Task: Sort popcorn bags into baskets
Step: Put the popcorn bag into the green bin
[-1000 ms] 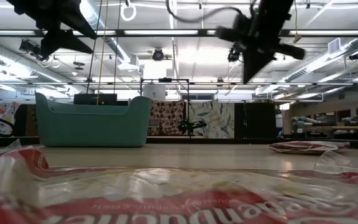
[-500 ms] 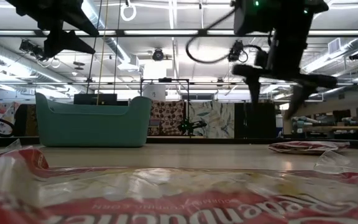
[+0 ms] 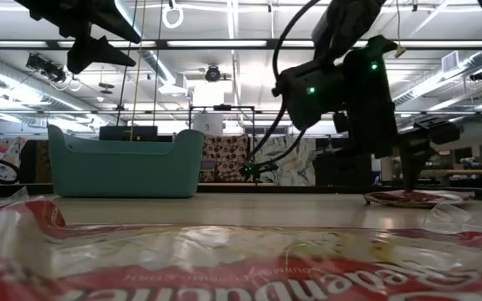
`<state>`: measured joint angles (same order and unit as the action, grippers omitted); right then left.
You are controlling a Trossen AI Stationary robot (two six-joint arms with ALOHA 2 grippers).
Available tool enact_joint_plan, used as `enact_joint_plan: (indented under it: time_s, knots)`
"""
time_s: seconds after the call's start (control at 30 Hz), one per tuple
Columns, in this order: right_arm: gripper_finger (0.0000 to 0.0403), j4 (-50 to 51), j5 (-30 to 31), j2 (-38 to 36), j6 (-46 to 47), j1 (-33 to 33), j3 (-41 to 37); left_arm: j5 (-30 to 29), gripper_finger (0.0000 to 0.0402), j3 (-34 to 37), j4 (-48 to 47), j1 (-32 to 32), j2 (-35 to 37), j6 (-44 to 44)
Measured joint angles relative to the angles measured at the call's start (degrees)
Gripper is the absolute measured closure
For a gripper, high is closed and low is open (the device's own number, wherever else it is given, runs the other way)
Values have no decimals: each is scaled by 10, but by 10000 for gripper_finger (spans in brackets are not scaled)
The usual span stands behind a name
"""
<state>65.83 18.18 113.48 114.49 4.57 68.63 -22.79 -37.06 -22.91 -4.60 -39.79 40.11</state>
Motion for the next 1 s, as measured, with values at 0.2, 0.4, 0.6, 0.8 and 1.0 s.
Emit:
enact_joint_plan:
  time_s: [0.2, 0.4, 0.6, 0.8, 1.0]
  knots:
    - [195, -14, -15, 28, 1, 7, 5, 21, 177, 0, -1, -2, 0, 6]
    - [331, -23, -3, -6, 3, 11, -1, 19, 177, 0, -16, -1, 0, 28]
    - [381, -51, 89, -86, -97, 25, 0, -12, 177, 0, -66, -1, -7, 66]
    - [387, -130, 260, -168, -390, 72, 60, -16, 177, 0, -49, -1, -54, 121]
    - [381, -281, 302, -190, -727, 87, 106, -27, 177, 0, 96, 1, -143, 163]
